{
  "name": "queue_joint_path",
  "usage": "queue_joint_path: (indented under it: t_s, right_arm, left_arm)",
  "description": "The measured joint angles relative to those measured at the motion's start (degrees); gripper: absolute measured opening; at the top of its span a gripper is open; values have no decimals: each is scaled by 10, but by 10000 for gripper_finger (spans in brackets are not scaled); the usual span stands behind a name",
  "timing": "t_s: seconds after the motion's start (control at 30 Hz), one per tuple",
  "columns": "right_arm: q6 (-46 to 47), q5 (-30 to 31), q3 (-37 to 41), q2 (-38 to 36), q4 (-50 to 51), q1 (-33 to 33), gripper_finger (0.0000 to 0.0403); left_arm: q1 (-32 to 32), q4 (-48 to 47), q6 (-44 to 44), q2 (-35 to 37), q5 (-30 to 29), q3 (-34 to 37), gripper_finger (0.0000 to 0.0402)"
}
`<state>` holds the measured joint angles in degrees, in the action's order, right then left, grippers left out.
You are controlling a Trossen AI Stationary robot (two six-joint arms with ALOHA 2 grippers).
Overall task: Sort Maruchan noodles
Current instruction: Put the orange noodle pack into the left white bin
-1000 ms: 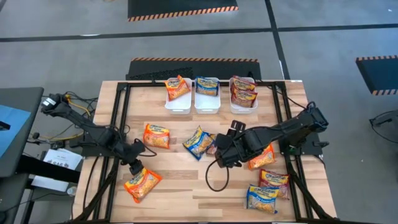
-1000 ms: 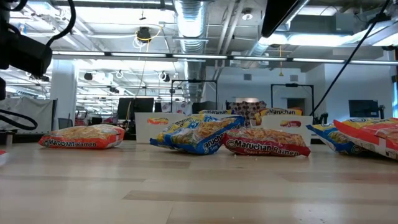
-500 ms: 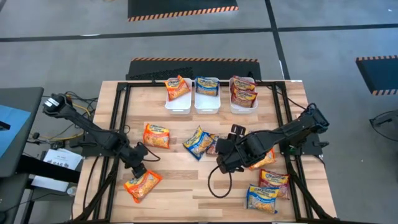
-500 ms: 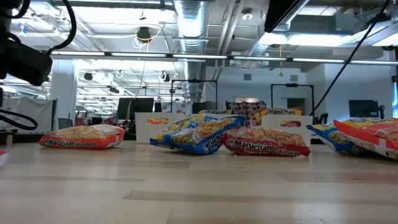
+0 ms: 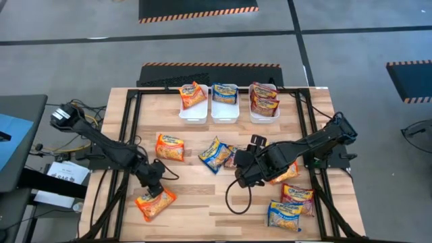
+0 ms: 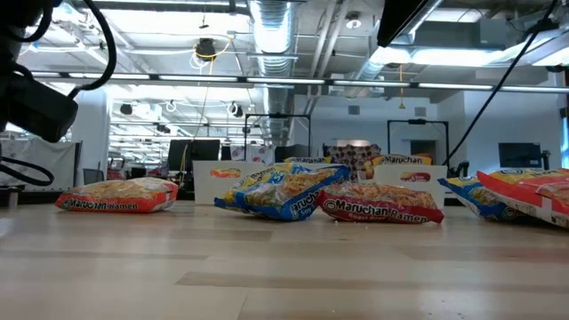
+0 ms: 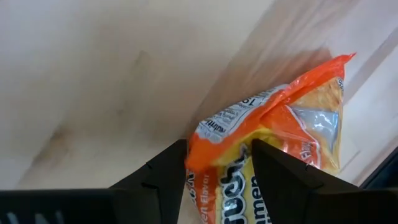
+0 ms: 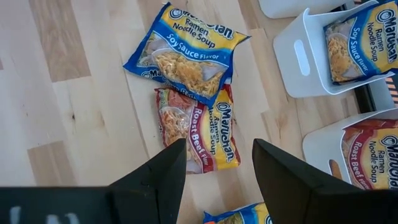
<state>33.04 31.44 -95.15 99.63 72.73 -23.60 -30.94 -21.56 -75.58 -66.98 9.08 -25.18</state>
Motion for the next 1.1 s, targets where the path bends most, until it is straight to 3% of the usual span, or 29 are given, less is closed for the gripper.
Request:
queue_joint_path:
  t_s: [0.17, 0.4, 0.77, 1.1]
  right_arm:
    - [0, 1, 0, 0, -1, 1, 207]
    - [0, 1, 0, 0, -2, 1, 207]
    - [21, -3, 0, 0, -15, 21, 207]
    - [-29, -64, 0, 0, -38, 82, 207]
  left_arm:
    - [0, 36, 35, -34, 12, -1, 135]
    - [3, 71, 80, -51, 3, 0, 15]
    - [42, 214, 154, -51, -12, 1, 1]
    - [133, 263, 290, -50, -31, 1, 0]
